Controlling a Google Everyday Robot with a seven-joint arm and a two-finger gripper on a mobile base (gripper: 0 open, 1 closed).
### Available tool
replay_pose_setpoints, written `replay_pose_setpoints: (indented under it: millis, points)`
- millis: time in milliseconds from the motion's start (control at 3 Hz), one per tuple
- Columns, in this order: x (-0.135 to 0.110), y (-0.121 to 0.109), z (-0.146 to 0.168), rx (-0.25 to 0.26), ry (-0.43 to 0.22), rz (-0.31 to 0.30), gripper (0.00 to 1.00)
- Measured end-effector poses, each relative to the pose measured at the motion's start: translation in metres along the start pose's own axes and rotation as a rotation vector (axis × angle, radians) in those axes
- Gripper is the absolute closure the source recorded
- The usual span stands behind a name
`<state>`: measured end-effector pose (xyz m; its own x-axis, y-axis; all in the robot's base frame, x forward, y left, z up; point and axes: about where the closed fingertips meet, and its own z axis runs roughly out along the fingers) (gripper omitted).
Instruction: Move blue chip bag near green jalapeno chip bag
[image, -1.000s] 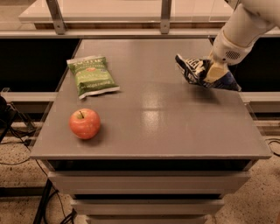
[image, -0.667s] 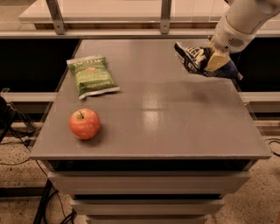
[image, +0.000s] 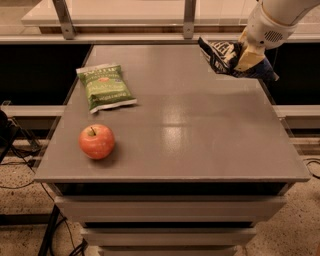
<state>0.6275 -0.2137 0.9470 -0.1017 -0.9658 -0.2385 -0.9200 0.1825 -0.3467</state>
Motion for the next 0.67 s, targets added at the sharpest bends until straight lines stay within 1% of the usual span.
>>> replay_pose_setpoints:
  millis: [333,667]
  points:
    - [-0.040,-0.002,0.008,-0.013,-0.026,-0.116,1.00]
    - [-0.099,-0.002,0.019,-0.037,-0.055,-0.290,1.00]
